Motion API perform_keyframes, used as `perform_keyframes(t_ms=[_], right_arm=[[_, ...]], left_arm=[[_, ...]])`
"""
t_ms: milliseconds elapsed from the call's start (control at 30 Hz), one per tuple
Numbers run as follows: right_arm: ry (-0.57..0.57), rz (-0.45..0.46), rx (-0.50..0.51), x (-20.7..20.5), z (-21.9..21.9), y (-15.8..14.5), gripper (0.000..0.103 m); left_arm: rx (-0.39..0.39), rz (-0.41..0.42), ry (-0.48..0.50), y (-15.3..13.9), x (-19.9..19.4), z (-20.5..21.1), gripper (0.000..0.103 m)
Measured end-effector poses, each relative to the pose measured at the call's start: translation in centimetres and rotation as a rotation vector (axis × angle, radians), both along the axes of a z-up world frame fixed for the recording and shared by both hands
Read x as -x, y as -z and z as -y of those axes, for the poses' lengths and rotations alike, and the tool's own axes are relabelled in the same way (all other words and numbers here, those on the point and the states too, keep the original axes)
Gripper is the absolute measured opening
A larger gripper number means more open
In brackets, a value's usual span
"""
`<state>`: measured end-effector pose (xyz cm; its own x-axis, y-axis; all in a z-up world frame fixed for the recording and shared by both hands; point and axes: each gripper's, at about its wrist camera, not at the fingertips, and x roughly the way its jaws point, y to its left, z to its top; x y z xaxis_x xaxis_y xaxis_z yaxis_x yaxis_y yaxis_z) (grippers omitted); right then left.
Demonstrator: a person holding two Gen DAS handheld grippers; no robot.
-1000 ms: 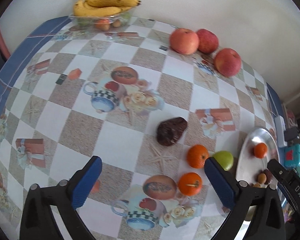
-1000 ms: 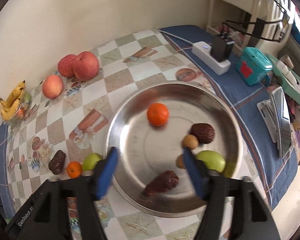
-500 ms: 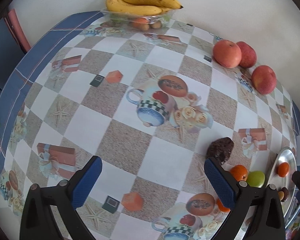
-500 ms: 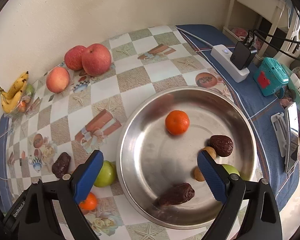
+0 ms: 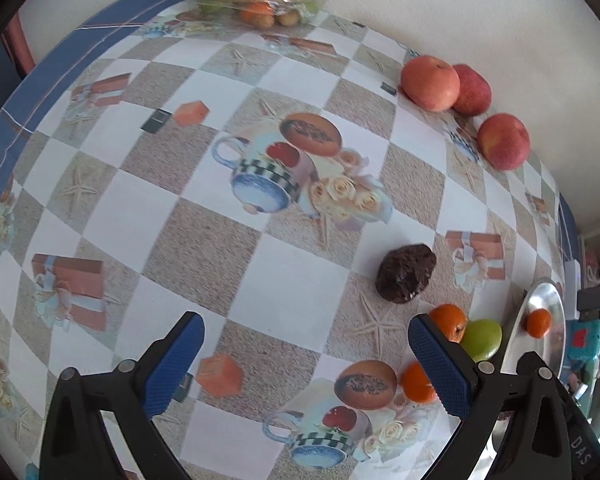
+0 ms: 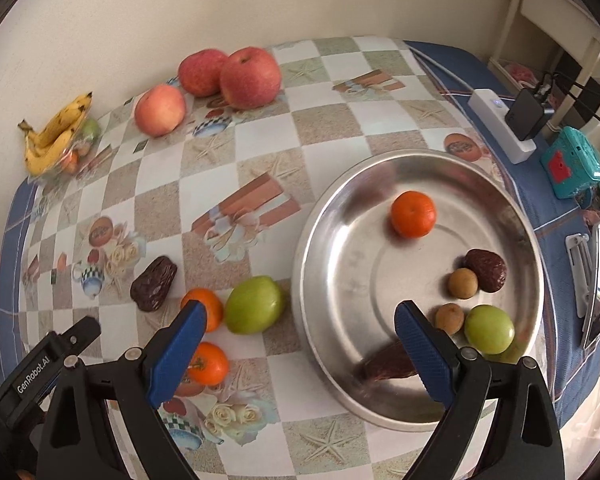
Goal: Organize fruits
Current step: 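Withdraw both tools from the plate toward the remaining fruits, then lower the left tool onto an orange and close it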
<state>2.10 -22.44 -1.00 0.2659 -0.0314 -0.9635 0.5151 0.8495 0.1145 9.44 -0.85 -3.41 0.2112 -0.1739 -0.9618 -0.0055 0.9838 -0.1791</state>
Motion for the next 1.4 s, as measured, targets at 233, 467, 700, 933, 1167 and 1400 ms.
perform_keyframes(t_ms=[233, 467, 700, 933, 1167, 1400], right_arm=[[-0.010, -0.054, 0.022, 0.4, 0.0, 1.2, 0.095], [0.029, -0.083, 0.016, 1.2, 1.6, 1.9, 0.095], [0.053, -0.087, 0.020, 1.9, 2.8, 1.8, 0.095], [0.073, -0.090, 0.033, 2.6, 3.8, 1.8, 0.095], [0.075, -0.100, 0.049, 3.1, 4.2, 1.9, 0.095], [0.075, -0.102, 0.051, 3.3, 4.3, 2.1, 0.095]], left_arm=[[-0.015, -0.022, 0.050, 0.9, 0.7, 1.8, 0.103], [-0.022, -0.036, 0.126, 1.4, 1.8, 4.3, 0.103], [-0.001, -0.063, 0.170, 2.0, 2.9, 6.2, 0.101], [0.027, -0.063, 0.207, 2.3, 3.8, 7.9, 0.095], [0.048, -0.060, 0.244, 2.4, 4.1, 9.6, 0.076], [0.034, -0.048, 0.258, 2.4, 3.9, 9.9, 0.064]])
